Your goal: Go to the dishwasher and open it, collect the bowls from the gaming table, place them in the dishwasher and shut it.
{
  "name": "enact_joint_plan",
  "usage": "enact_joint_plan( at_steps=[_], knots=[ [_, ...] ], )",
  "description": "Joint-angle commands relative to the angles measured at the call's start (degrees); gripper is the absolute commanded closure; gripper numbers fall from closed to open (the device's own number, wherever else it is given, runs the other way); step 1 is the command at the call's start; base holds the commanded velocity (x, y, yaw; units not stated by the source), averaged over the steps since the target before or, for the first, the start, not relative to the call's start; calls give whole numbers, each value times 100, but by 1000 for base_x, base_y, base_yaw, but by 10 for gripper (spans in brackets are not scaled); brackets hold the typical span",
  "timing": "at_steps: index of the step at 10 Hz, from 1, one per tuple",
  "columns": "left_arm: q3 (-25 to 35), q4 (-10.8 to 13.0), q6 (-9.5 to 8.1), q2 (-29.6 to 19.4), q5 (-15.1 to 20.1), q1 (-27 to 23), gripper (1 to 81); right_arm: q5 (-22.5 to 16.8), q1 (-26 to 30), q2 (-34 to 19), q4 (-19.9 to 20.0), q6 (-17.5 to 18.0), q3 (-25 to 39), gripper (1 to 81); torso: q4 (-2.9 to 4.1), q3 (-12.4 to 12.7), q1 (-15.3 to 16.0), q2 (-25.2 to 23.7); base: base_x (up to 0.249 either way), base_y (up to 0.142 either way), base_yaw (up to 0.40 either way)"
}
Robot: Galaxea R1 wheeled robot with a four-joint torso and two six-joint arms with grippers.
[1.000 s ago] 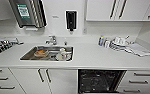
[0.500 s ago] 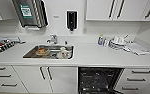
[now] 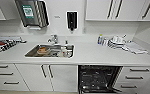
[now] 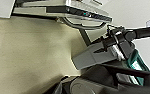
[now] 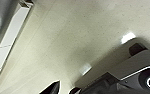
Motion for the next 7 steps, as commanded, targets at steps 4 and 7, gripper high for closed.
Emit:
enact_joint_plan(
  at_steps=[4,7],
  knots=[
    [-1822,-66,-2,1088,228,287,10,-220,-31,-7,-895,-615,-77,10,0,-2,2,0,0,0,0],
    [-3049,-49,-2,1991,-140,893,10,122,-725,466,-1614,-1263,-733,10,0,-2,2,0,0,0,0]
  ],
)
